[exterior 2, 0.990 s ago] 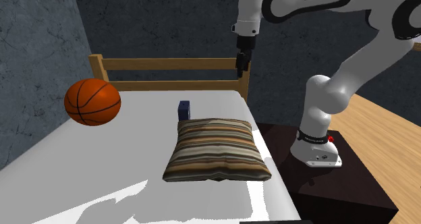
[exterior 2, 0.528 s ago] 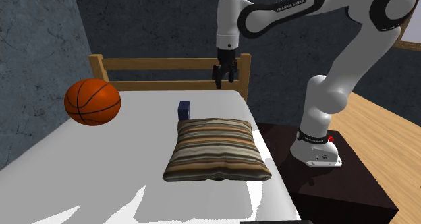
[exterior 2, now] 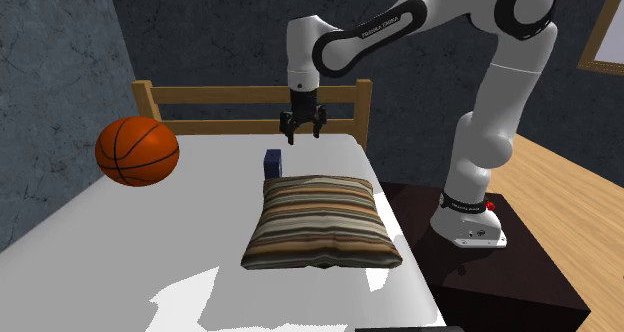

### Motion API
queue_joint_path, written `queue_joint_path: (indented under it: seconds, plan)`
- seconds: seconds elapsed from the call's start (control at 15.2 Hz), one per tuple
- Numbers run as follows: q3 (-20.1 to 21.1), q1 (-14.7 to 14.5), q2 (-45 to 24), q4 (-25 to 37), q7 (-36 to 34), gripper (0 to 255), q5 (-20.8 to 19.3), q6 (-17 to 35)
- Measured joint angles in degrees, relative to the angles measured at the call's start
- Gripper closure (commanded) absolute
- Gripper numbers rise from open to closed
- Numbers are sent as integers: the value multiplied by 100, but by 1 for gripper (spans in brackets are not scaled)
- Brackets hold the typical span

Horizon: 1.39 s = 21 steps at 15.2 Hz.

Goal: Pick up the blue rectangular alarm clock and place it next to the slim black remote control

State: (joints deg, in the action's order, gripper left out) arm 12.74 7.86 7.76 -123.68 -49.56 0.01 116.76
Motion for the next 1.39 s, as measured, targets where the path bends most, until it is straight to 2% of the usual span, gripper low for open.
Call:
queue_joint_path:
  seconds: [0.4, 0.66, 1.39]
  plan:
    - [6, 58, -1433, 1012, -1339, 0, -280, 380]
    - [-139, 58, -2250, 1783, -2020, 0, -394, 420]
    - [-201, 38, -2654, 1663, -2214, 0, -477, 938]
